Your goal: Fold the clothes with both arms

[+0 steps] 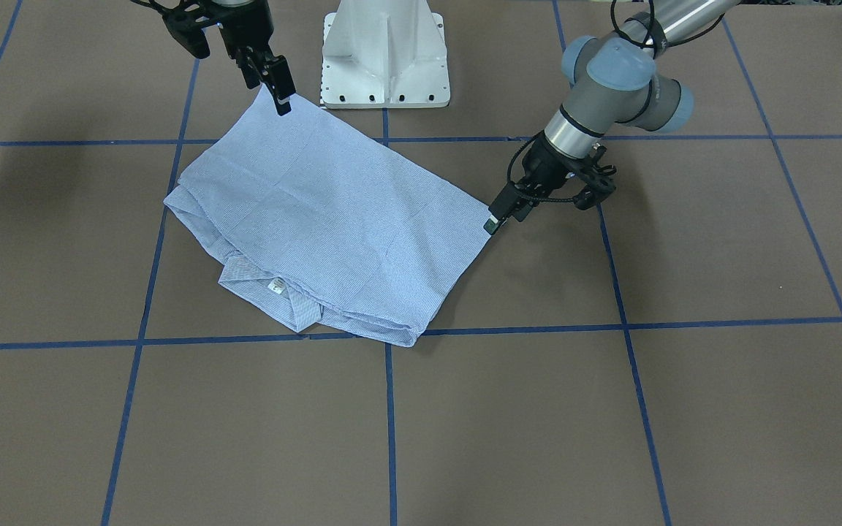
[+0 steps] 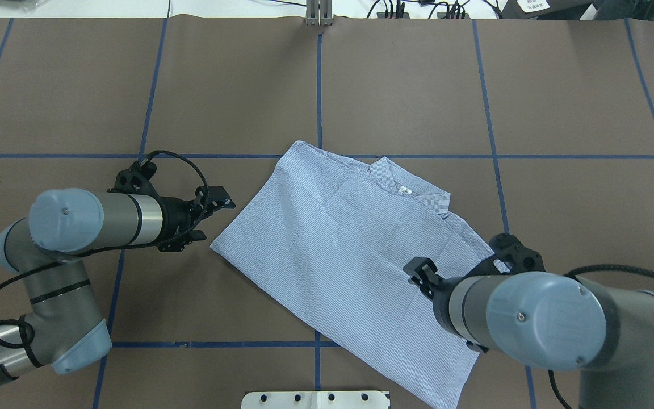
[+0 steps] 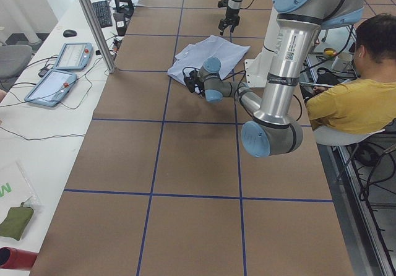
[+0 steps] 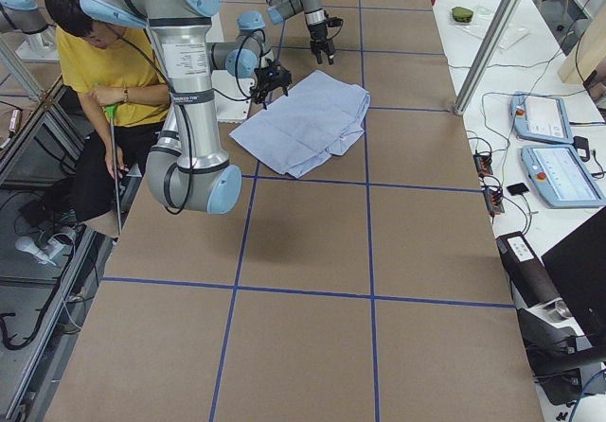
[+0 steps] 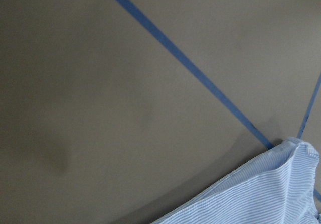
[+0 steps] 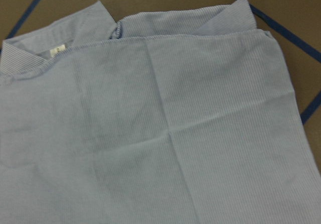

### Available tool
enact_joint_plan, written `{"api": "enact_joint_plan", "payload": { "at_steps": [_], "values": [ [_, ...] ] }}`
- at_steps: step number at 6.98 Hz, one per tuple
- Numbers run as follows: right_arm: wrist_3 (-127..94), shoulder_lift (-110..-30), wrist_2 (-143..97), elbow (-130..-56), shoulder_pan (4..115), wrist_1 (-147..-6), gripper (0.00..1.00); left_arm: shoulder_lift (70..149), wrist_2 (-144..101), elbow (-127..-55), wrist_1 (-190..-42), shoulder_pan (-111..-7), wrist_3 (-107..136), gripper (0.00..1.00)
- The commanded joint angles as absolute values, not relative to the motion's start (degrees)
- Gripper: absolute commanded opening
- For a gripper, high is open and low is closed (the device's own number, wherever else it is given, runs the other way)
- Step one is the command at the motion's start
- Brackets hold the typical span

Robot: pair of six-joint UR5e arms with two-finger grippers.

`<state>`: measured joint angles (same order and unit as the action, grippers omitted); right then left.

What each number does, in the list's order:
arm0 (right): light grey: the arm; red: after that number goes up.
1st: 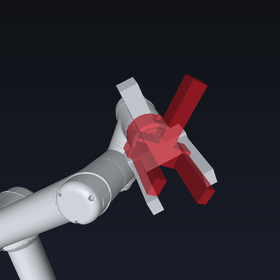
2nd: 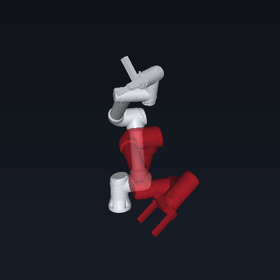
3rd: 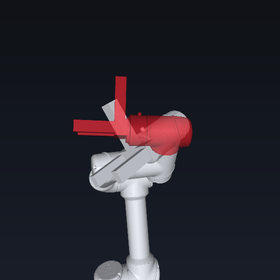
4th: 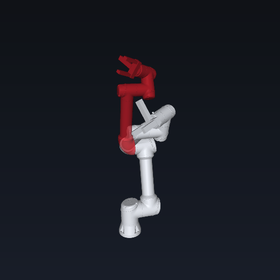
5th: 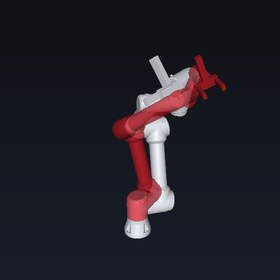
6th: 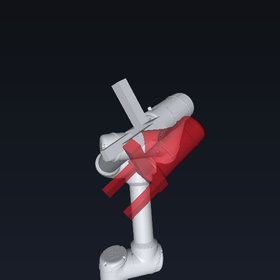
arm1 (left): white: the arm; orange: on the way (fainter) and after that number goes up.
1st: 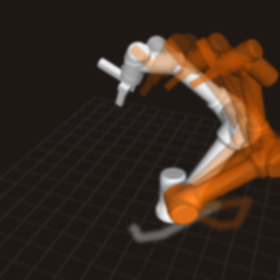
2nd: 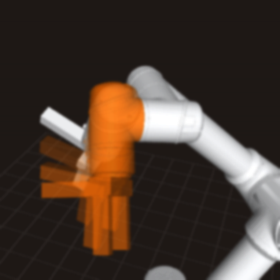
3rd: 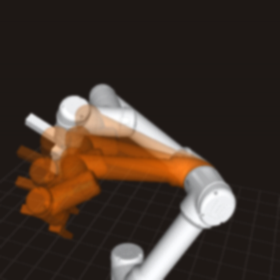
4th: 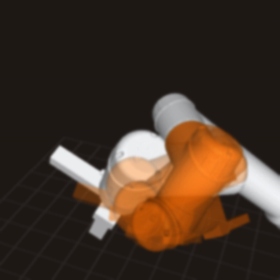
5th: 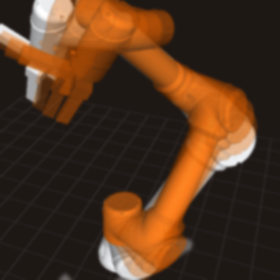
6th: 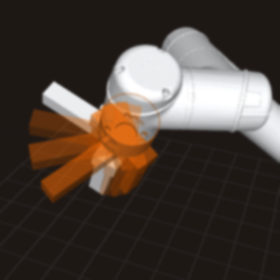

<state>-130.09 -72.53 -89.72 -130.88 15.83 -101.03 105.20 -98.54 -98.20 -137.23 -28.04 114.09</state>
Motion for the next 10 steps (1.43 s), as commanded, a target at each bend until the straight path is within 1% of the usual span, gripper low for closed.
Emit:
{"api": "enact_joint_plan", "payload": {
  "at_steps": [1, 2, 4, 5, 6, 7, 9, 10],
  "values": [
    [-120.11, -68.47, -89.82, -124.91, 23.35, -99.42, 1.00, 104.77, -96.33, -97.21, -137.20, -25.40, 114.70, 0.94],
    [-119.54, -68.47, -90.26, -123.41, 24.77, -97.23, 1.00, 104.94, -96.33, -96.77, -137.20, -25.05, 114.70, 0.92],
    [-119.44, -68.38, -90.09, -122.17, 24.78, -97.12, 1.00, 104.94, -96.24, -96.68, -137.20, -24.96, 115.57, 0.71],
    [-119.88, -68.38, -90.09, -120.60, 24.70, -97.03, 1.00, 104.77, -96.33, -96.68, -137.20, -24.96, 115.66, 0.38],
    [-119.97, -68.29, -89.91, -119.63, 24.61, -96.86, 1.00, 104.77, -96.33, -96.68, -137.20, -24.96, 115.66, 0.00],
    [-119.97, -68.29, -89.83, -119.62, 24.70, -96.86, 1.00, 104.59, -96.33, -96.94, -137.20, -25.13, 115.58, 0.00],
    [-120.14, -68.20, -89.82, -118.83, 24.61, -96.86, 1.00, 101.97, -96.42, -100.36, -135.98, -26.36, 114.44, 0.00],
    [-120.15, -68.03, -89.74, -118.57, 24.61, -96.86, 1.00, 102.30, -96.59, -100.20, -134.84, -28.28, 111.39, 0.00]
  ]
}}
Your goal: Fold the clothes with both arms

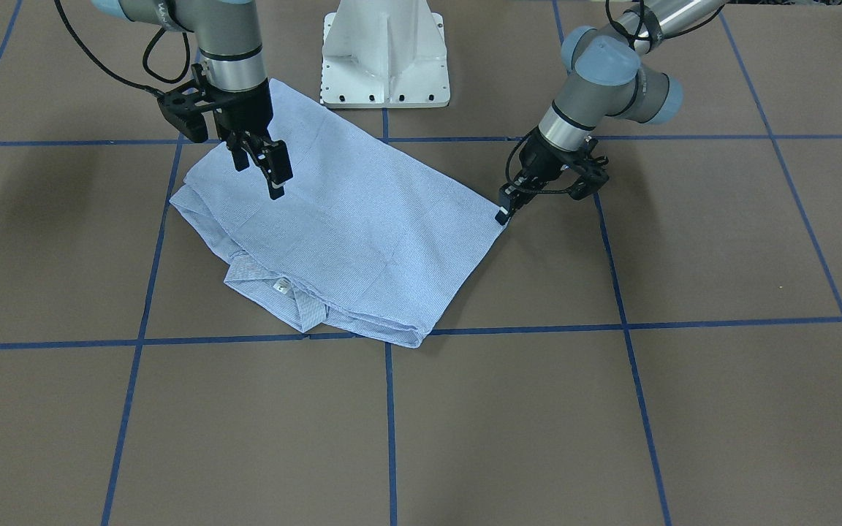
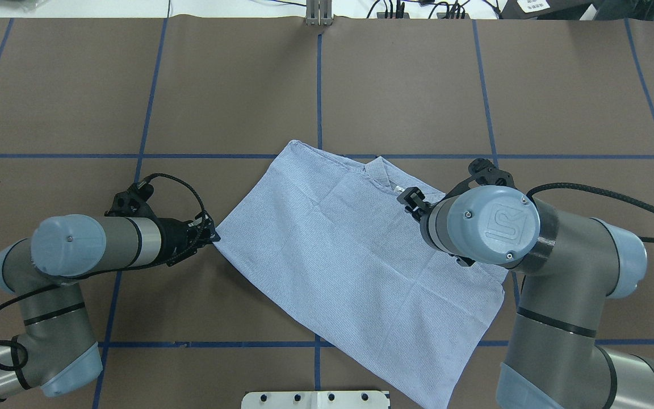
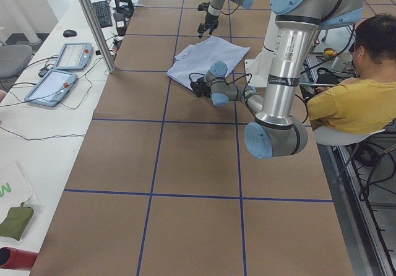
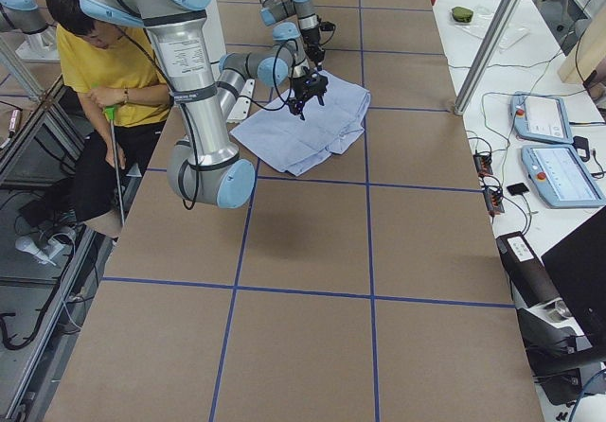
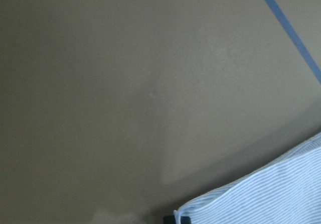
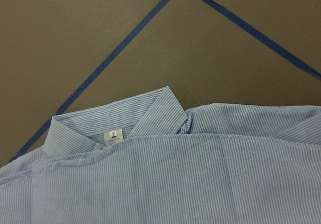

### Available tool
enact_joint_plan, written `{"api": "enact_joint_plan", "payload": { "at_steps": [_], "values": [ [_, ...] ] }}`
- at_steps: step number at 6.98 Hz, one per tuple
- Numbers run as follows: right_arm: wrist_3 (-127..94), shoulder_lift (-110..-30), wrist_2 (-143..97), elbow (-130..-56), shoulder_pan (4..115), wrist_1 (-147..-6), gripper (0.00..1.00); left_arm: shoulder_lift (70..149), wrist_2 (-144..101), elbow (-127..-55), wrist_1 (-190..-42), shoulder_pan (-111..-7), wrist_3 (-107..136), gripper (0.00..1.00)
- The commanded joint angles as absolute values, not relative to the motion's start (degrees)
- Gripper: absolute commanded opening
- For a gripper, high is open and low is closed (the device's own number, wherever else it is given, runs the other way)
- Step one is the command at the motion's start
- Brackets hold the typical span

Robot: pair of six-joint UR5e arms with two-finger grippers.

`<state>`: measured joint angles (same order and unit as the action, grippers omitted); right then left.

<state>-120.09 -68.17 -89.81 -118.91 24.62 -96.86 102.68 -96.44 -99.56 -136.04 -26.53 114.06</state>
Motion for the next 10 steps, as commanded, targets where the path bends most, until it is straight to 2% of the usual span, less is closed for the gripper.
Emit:
{"api": "enact_joint_plan", "payload": {
  "at_steps": [1, 2, 5, 6, 7, 8, 9, 10],
  "values": [
    [-120.15, -68.03, -89.74, -118.30, 24.61, -96.86, 1.00, 103.17, -96.50, -99.33, -133.26, -30.48, 106.92, 0.00],
    [-120.15, -68.03, -89.74, -117.87, 24.61, -96.86, 1.00, 108.14, -96.85, -95.14, -132.81, -36.15, 100.87, 0.00],
    [-120.49, -67.94, -89.65, -115.67, 24.61, -91.98, 1.00, 127.29, -97.03, -69.26, -133.68, -45.86, 90.82, 0.00],
    [-120.76, -68.20, -89.65, -115.32, 24.52, -89.24, 1.00, 130.92, -97.03, -64.21, -135.16, -46.49, 90.70, 0.09],
    [-120.94, -67.94, -89.65, -115.14, 24.17, -89.12, 1.00, 130.96, -97.03, -64.16, -135.70, -46.49, 89.83, 0.80],
    [-121.11, -67.85, -89.65, -115.05, 23.91, -88.60, 1.00, 130.78, -97.64, -65.99, -135.27, -46.76, 89.82, 0.94],
    [-121.90, -67.68, -89.56, -113.40, 23.21, -85.55, 1.00, 128.52, -102.08, -72.44, -134.39, -47.28, 90.43, 0.94],
    [-122.34, -67.50, -89.47, -112.68, 21.81, -83.52, 1.00, 121.36, -104.13, -82.78, -131.69, -47.46, 90.35, 0.94]
  ]
}}
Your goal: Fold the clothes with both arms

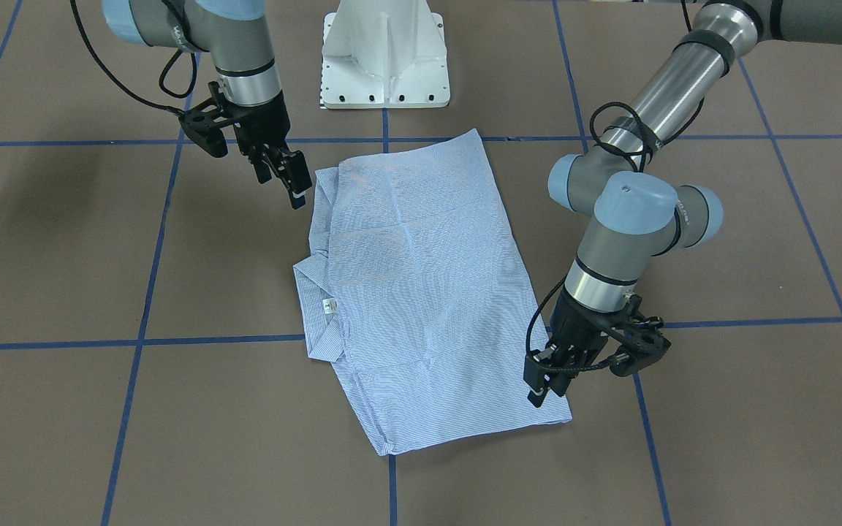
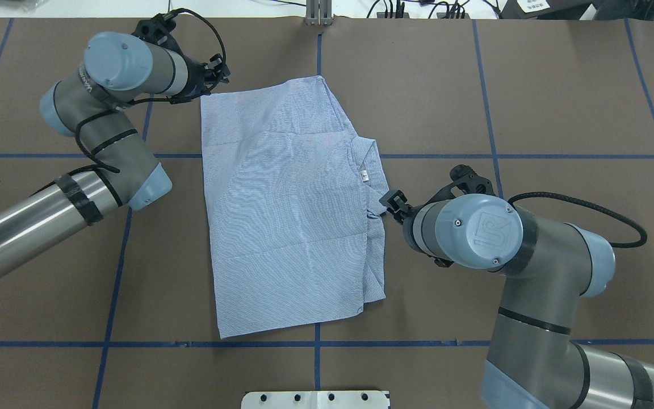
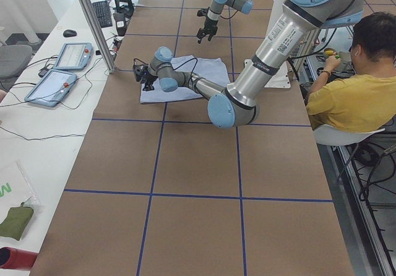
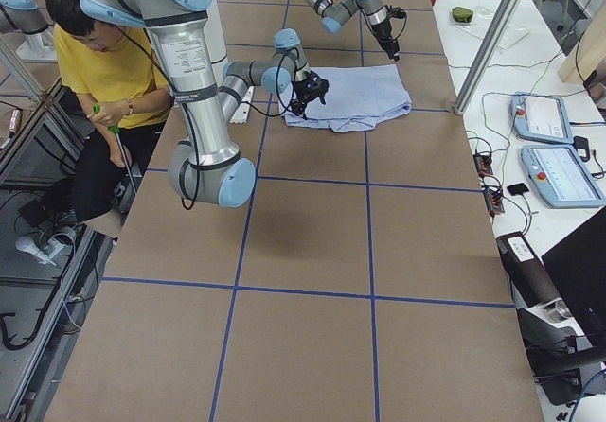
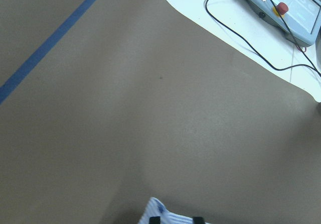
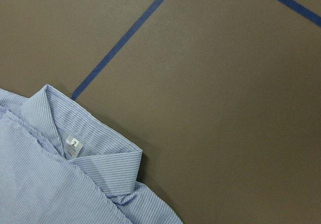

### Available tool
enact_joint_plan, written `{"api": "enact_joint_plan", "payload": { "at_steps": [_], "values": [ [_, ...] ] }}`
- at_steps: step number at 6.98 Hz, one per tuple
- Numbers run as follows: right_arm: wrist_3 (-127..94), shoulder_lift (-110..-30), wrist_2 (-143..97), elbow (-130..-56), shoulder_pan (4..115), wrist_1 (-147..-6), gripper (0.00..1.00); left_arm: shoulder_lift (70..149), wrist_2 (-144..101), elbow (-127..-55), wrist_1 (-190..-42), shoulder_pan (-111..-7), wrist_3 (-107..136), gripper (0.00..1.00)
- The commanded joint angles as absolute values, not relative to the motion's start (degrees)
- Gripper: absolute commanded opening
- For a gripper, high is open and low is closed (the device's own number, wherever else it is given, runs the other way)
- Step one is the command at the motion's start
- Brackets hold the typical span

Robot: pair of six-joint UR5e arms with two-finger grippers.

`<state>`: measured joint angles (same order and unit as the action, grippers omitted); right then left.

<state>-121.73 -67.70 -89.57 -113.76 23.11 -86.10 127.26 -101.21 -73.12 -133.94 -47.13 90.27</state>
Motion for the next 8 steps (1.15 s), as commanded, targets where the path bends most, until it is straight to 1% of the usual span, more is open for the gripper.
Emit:
{"api": "enact_joint_plan", "payload": {
  "at_steps": [1, 2, 5, 8],
  "values": [
    [-126.61, -67.50, -87.30, -112.94, 19.01, -83.41, 1.00, 119.46, -104.15, -87.75, -128.18, -47.46, 90.35, 0.94],
    [-133.09, -67.94, -80.92, -112.94, 13.59, -83.41, 1.00, 119.44, -104.15, -88.76, -126.23, -47.46, 90.35, 0.94],
    [-145.33, -68.11, -71.85, -112.50, 5.56, -83.32, 1.00, 119.44, -103.97, -88.86, -126.12, -47.46, 90.44, 0.94],
    [-145.90, -67.50, -70.75, -109.78, 4.40, -83.23, 1.00, 119.27, -103.80, -88.86, -126.12, -47.46, 90.53, 0.94]
  ]
}}
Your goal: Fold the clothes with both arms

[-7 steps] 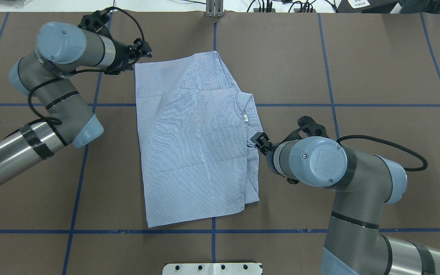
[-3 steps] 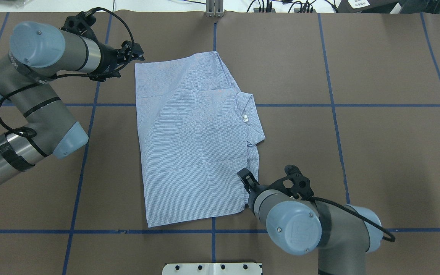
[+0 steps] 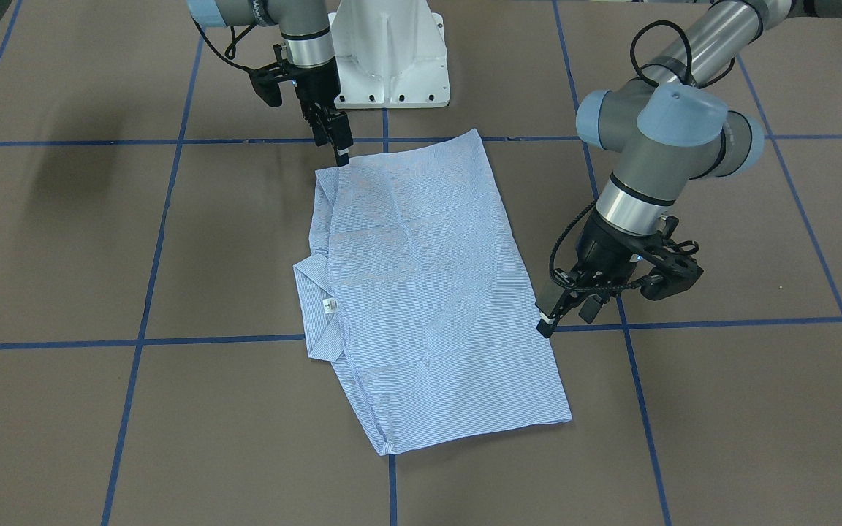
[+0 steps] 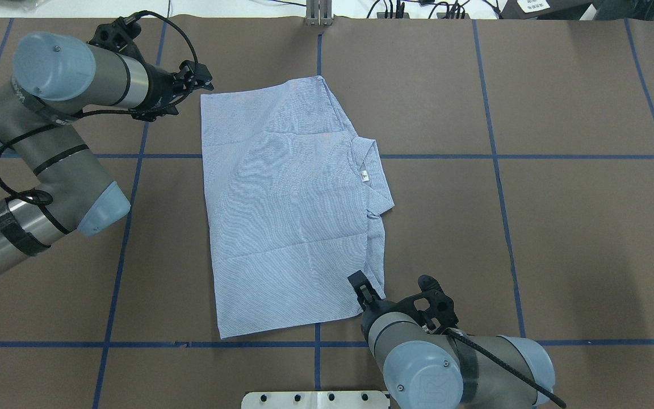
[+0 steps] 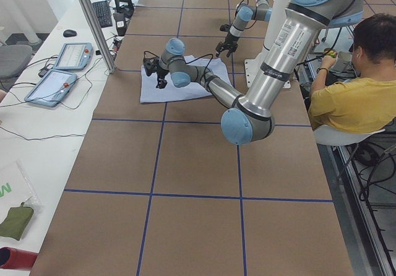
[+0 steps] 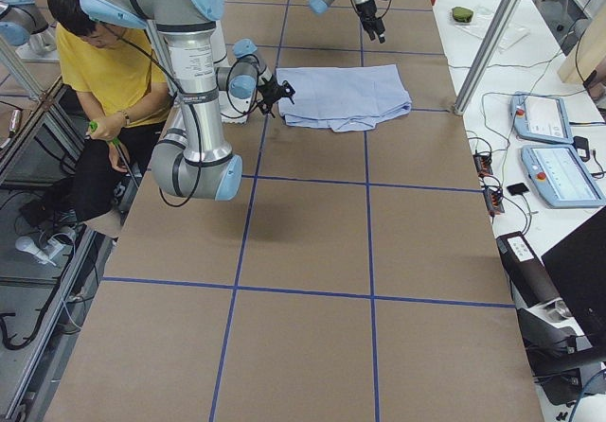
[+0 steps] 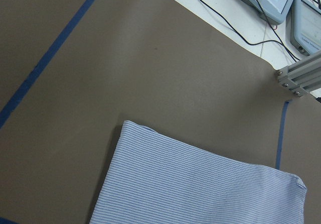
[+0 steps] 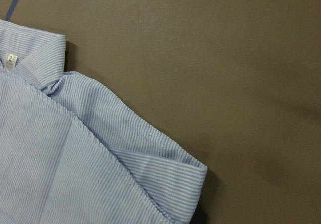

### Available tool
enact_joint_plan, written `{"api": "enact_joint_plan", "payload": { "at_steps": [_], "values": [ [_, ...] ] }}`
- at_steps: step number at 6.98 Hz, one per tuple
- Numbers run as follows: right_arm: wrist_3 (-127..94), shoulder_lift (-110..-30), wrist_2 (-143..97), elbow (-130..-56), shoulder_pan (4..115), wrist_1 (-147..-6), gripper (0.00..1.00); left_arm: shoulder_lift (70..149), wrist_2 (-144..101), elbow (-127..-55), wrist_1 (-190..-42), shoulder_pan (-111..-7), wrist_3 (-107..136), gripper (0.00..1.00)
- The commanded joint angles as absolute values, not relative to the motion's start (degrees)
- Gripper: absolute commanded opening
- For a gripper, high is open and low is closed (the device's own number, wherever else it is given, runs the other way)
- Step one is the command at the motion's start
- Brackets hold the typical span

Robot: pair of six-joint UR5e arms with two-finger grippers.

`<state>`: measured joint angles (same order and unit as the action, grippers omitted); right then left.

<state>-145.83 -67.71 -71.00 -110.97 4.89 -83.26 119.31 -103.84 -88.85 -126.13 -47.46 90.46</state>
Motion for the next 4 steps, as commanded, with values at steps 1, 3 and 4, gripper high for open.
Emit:
{"api": "enact_joint_plan", "payload": {
  "at_steps": [1, 3, 4],
  "values": [
    [-145.64, -67.59, -70.58, -109.43, 4.57, -82.01, 1.00, 119.27, -103.89, -88.86, -126.12, -47.46, 90.53, 0.94],
    [-145.90, -67.59, -70.49, -107.85, 4.75, -79.89, 1.00, 119.27, -103.97, -88.86, -126.12, -47.46, 90.53, 0.94],
    [-145.72, -67.41, -70.49, -107.49, 4.83, -79.81, 1.00, 119.27, -103.97, -88.86, -126.12, -47.46, 90.53, 0.94]
  ]
}}
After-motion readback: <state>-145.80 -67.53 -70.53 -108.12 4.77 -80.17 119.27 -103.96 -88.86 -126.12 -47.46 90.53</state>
